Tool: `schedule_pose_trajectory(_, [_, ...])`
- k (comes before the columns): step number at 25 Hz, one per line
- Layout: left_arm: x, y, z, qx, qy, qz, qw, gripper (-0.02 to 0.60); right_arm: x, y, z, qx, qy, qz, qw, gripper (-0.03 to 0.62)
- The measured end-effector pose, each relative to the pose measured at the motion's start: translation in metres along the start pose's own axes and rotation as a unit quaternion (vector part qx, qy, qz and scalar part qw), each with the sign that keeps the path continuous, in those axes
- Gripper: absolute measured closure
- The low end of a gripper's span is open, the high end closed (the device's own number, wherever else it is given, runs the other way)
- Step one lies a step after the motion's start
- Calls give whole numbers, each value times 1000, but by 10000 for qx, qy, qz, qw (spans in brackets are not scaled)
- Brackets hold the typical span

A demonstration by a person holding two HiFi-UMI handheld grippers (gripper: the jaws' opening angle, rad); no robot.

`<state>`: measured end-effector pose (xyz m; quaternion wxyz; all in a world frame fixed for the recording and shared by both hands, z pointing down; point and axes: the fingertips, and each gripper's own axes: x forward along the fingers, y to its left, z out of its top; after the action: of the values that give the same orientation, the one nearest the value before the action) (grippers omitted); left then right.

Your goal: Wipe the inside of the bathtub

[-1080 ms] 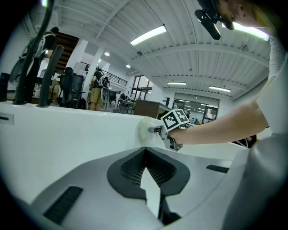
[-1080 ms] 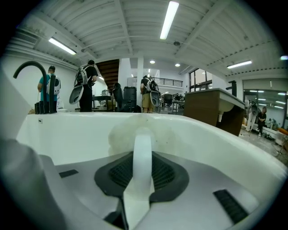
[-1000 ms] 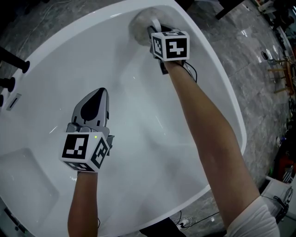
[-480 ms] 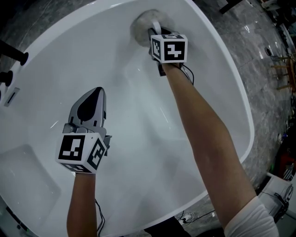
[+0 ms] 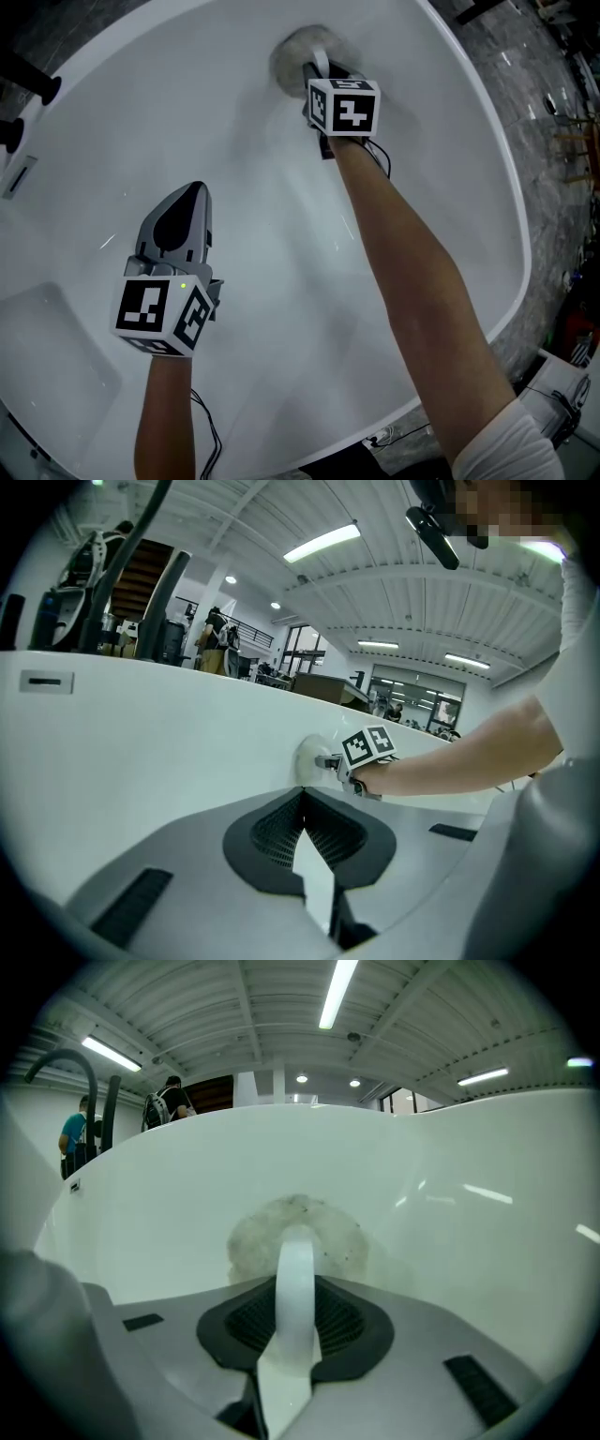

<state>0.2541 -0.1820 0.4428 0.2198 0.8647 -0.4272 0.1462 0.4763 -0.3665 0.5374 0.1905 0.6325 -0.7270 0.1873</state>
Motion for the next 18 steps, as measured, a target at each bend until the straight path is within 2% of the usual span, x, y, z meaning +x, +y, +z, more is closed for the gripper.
schedule_pose_trajectory(5, [-14, 14, 2, -50, -68, 26, 10000, 571, -1, 8, 1, 77, -90, -57, 9999, 497])
schedule_pose_trajectory(18, [-72, 37, -3, -54, -85, 197, 9998, 569, -17, 95, -2, 44, -93, 298, 9995, 496])
